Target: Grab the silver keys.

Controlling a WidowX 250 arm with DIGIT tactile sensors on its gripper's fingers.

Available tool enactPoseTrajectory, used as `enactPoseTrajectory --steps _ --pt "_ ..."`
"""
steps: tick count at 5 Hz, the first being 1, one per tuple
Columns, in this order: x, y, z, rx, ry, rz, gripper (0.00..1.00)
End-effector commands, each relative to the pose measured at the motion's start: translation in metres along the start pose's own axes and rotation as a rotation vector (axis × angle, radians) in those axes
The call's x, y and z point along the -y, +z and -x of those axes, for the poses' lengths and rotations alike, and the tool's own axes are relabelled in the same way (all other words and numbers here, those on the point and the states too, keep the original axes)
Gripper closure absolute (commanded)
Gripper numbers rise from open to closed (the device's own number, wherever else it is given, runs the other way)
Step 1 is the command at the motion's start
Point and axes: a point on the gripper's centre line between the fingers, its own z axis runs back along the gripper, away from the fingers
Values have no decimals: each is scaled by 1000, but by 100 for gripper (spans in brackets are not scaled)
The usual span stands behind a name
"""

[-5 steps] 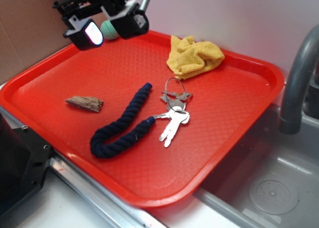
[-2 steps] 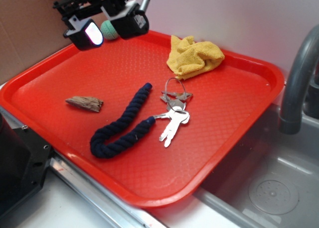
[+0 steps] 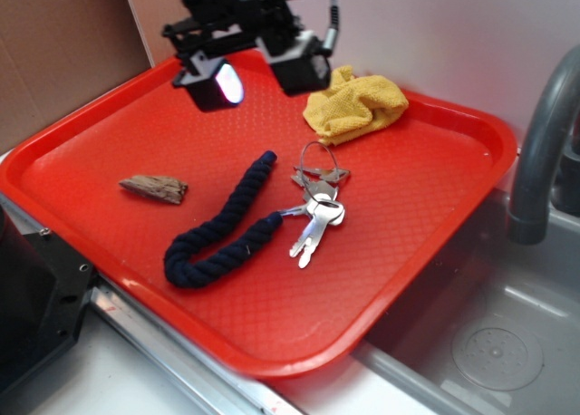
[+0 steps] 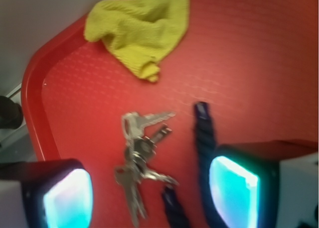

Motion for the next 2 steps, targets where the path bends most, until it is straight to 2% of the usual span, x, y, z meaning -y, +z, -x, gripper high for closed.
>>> enactPoseTrajectory --steps 1,2 --pt "26 -22 -14 -88 -27 24 0" --pt "27 -43 -8 -164 -21 -7 0"
